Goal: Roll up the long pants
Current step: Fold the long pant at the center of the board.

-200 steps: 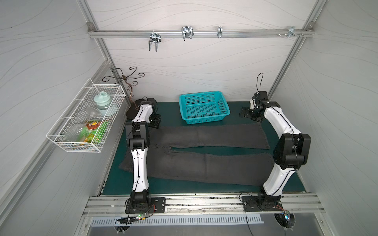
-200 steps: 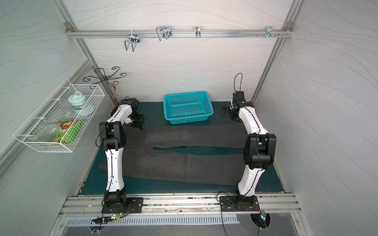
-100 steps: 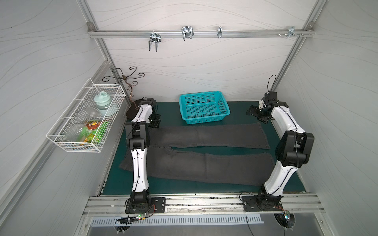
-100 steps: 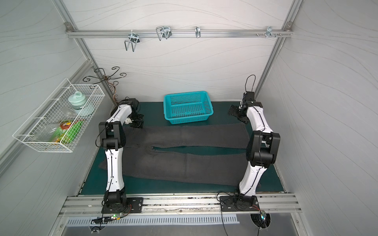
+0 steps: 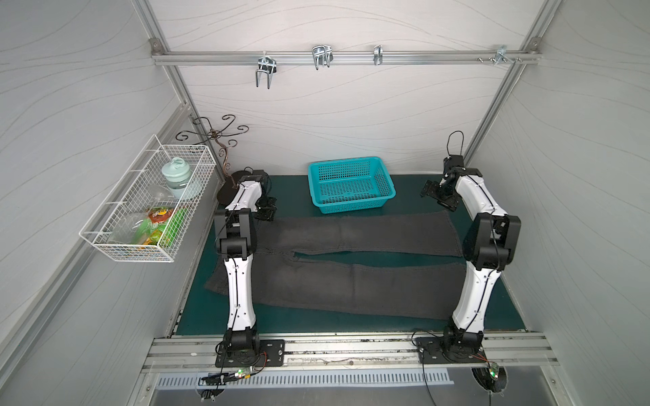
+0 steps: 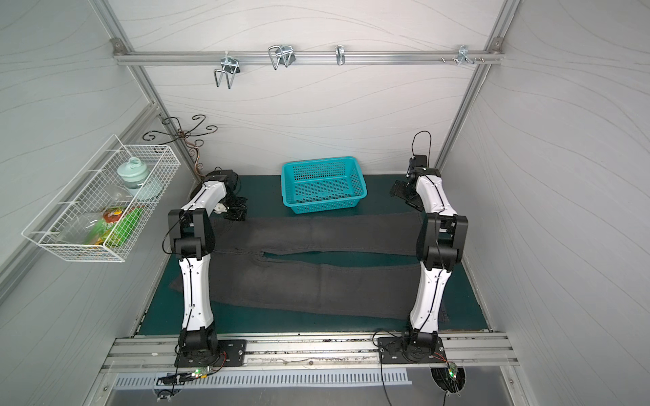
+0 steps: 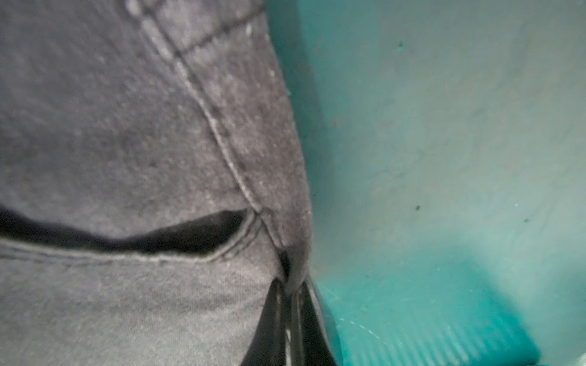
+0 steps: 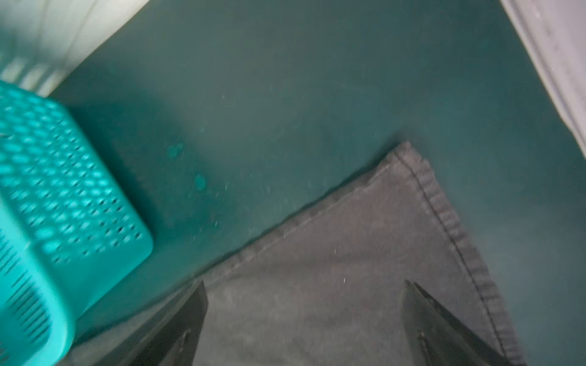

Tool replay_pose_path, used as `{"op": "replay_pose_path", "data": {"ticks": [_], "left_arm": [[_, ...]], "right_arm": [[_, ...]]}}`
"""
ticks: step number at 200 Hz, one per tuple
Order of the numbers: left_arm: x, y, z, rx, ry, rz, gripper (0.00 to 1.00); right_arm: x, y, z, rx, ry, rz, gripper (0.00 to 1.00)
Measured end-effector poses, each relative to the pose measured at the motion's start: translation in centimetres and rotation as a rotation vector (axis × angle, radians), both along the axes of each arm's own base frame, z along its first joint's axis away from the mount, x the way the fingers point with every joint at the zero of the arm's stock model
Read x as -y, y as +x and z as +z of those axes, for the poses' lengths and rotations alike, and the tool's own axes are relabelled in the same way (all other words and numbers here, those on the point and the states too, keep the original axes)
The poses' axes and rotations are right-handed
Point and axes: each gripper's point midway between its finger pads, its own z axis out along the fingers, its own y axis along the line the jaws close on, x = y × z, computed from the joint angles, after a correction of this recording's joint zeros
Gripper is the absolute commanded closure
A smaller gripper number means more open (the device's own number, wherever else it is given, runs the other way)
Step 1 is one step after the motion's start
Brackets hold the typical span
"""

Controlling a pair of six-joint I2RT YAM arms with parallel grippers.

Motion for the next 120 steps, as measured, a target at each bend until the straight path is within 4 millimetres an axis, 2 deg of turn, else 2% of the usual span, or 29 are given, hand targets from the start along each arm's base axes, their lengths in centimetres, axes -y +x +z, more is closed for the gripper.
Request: {"op": "replay_pose_path", "data": {"ticks": [12,22,38,46,66,120], "left_arm": [[0.0,0.0,0.0,0.001,-0.001,0.000,1.00],[0.1,0.0,0.0,0.001,-0.001,-0.001,1.00],[0.1,0.0,0.0,0.001,-0.002,-0.002,1.00],[0.1,0.0,0.0,0.001,-0.002,-0.003,1.00],[0.2,0.0,0.0,0.002,-0.001,-0.006,1.00],[0.2,-0.1,0.0,0.012,0.001,-0.012,1.00]], "right_arm": [[-0.2,0.7,-0.4,-0.012,-0.024,-0.028,0.01],[-0.1,1.1,-0.6,-0.023,-0.041,-0.058,0.05],[-0.3,1.4,-1.3,-0.049,-0.051,-0.103,0.20],[-0.2,1.5,-1.7,-0.065,-0.055,-0.129,0.23],[0.8,1.2,-3.0,-0.108,-0.070,-0.198,0.37],[3.1,-0.4,-5.6,-0.206,-0.103,-0.311,0.38]]}}
